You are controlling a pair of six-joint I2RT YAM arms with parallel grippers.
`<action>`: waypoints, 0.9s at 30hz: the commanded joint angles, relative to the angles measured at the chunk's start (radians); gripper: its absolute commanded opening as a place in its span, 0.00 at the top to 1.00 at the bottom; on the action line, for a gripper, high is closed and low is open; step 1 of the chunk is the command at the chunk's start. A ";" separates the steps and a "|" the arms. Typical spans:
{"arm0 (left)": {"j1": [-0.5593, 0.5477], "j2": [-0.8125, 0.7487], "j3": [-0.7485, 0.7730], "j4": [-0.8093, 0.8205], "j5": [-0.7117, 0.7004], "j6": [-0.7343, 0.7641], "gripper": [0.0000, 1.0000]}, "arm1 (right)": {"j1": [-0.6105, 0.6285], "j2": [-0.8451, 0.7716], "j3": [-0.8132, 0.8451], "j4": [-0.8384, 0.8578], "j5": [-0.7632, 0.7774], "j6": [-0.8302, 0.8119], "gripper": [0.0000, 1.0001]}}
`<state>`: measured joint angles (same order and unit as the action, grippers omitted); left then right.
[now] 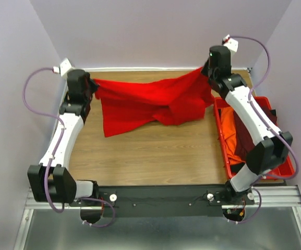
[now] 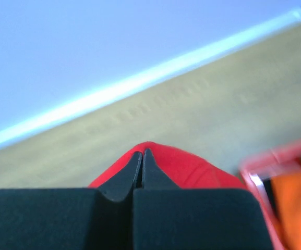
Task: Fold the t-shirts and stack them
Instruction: Flatten the tshirt out
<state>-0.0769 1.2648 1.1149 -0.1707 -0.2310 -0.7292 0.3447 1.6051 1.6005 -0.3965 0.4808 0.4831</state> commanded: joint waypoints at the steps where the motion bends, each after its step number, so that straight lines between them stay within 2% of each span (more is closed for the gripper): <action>1: 0.052 0.123 0.239 -0.041 0.100 0.088 1.00 | -0.021 0.108 0.273 0.004 -0.056 -0.089 1.00; 2: 0.068 0.146 0.326 -0.061 0.111 0.105 1.00 | -0.023 0.124 0.356 0.002 -0.062 -0.098 1.00; 4: 0.095 0.140 0.408 -0.073 0.114 0.114 1.00 | -0.027 0.119 0.441 -0.001 -0.074 -0.112 1.00; 7: 0.141 0.117 0.437 -0.079 0.128 0.125 1.00 | -0.027 0.086 0.443 -0.005 -0.100 -0.113 1.00; 9: 0.166 0.087 0.428 -0.095 0.145 0.122 1.00 | -0.027 0.032 0.370 -0.008 -0.122 -0.110 0.99; 13: 0.193 0.009 0.312 -0.093 0.168 0.116 1.00 | -0.029 -0.068 0.161 -0.008 -0.114 -0.103 1.00; 15: 0.196 -0.037 0.182 -0.072 0.176 0.111 1.00 | -0.032 -0.103 0.072 -0.010 -0.126 -0.104 1.00; 18: 0.200 -0.048 -0.011 -0.023 0.194 0.082 1.00 | -0.041 -0.088 -0.077 -0.011 -0.154 -0.097 0.98; 20: 0.200 -0.004 -0.125 0.029 0.226 0.057 1.00 | -0.081 -0.002 -0.111 -0.019 -0.206 -0.090 0.93; 21: 0.200 0.020 -0.156 0.054 0.267 0.048 1.00 | -0.098 0.045 -0.105 -0.019 -0.220 -0.084 0.90; 22: 0.201 0.047 -0.182 0.069 0.294 0.036 0.80 | -0.128 0.128 -0.065 -0.030 -0.238 -0.080 0.75; 23: 0.201 0.108 -0.178 0.074 0.305 0.037 0.71 | -0.139 0.174 -0.042 -0.036 -0.276 -0.080 0.65; 24: 0.201 0.131 -0.178 0.080 0.330 0.043 0.59 | -0.148 0.206 -0.018 -0.042 -0.281 -0.081 0.46; 26: 0.201 0.154 -0.188 0.102 0.338 0.045 0.50 | -0.147 0.248 -0.001 -0.067 -0.316 -0.075 0.29; 27: 0.201 0.151 -0.194 0.105 0.334 0.047 0.47 | -0.147 0.242 -0.016 -0.067 -0.332 -0.072 0.18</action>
<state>0.1181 1.4345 0.9188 -0.1429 0.0399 -0.6804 0.2108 1.8343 1.5486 -0.4114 0.2447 0.3981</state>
